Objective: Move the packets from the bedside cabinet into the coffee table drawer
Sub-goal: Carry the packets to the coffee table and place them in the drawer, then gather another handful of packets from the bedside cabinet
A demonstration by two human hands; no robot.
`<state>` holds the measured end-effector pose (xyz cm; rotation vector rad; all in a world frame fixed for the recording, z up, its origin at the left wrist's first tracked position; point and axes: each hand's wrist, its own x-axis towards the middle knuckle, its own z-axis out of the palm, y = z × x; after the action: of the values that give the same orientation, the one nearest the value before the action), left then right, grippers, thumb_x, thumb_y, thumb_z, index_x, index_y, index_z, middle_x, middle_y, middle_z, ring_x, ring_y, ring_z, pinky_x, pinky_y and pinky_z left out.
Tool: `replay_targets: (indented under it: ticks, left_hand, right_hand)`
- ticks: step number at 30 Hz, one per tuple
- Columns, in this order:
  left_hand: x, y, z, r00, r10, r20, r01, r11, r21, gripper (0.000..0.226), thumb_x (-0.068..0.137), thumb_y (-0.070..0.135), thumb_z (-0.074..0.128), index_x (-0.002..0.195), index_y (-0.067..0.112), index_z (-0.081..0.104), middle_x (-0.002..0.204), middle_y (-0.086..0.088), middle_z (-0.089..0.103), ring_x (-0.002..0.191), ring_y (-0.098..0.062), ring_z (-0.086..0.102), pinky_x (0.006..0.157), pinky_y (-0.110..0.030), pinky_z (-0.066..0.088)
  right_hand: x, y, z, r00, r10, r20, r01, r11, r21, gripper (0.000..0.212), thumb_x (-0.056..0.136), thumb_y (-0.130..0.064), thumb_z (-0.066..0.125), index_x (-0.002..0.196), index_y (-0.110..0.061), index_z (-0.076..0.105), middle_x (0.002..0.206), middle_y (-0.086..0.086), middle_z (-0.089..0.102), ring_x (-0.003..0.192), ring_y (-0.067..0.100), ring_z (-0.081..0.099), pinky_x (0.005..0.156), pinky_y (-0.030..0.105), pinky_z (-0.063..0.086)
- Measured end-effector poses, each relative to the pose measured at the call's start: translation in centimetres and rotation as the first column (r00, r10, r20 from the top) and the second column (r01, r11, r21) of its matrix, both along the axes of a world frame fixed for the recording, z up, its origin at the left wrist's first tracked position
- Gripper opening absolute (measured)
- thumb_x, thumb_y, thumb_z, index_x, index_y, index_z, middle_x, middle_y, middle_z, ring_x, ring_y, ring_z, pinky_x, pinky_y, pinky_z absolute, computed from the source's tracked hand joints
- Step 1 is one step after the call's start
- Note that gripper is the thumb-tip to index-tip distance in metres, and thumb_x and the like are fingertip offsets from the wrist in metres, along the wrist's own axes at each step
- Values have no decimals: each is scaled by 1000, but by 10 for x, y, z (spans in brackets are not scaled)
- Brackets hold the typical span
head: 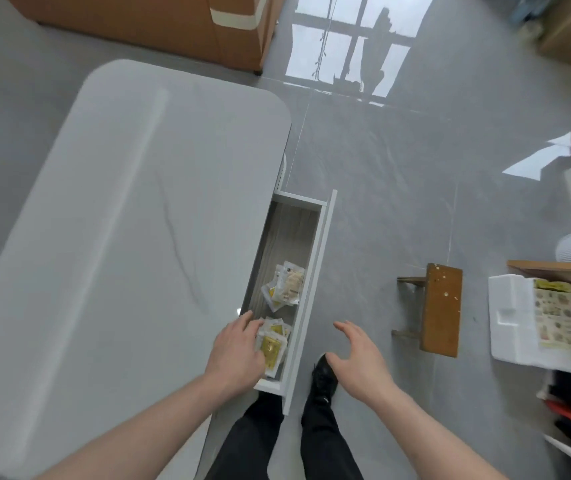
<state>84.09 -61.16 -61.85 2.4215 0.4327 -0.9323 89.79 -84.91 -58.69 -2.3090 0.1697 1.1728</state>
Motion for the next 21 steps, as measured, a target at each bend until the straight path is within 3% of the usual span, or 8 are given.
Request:
replay_targets:
  ticks: [4, 8, 12, 17, 21]
  left_hand:
    - [-53, 7, 91, 997, -79, 1, 79, 997, -13, 76, 96, 37, 49, 164, 24, 18, 172, -1, 14, 158, -21, 12, 128, -36, 12]
    - [-98, 10, 157, 993, -104, 55, 101, 993, 67, 74, 97, 40, 45, 163, 23, 17, 173, -3, 7, 159, -23, 7, 129, -38, 9]
    - [-150, 7, 203, 995, -63, 82, 51, 987, 150, 70, 101, 42, 41, 164, 25, 16, 173, -2, 0, 159, -25, 2, 130, -41, 6]
    - [-214, 5, 235, 995, 23, 100, -46, 970, 240, 69, 103, 42, 38, 165, 24, 11, 173, -2, -11, 160, -28, -9, 129, -46, -1]
    - [-269, 7, 250, 991, 60, 117, -95, 945, 312, 72, 103, 44, 35, 166, 23, 6, 172, -4, -18, 158, -29, -16, 128, -51, -7]
  right_hand:
    - [-37, 4, 75, 995, 101, 0, -101, 995, -18, 66, 100, -29, 61, 160, -30, 33, 171, -7, 22, 157, 15, 22, 125, 33, 23]
    - [-71, 2, 129, 986, 158, 49, -158, 987, -7, 66, 99, -30, 62, 159, -31, 35, 171, -8, 22, 157, 15, 23, 124, 34, 25]
    - [-105, -2, 159, 942, 319, 102, -321, 947, 8, 70, 99, -33, 64, 161, -30, 32, 173, -5, 17, 158, 17, 20, 125, 34, 26]
    - [-136, 3, 180, 820, 545, 175, -546, 836, -48, 77, 98, -32, 63, 164, -27, 24, 174, 2, 10, 160, 25, 11, 127, 37, 19]
    - [-164, 24, 200, 692, 690, 213, -678, 722, -136, 78, 100, -40, 58, 166, -29, 16, 175, 5, 5, 161, 33, 5, 128, 48, 19]
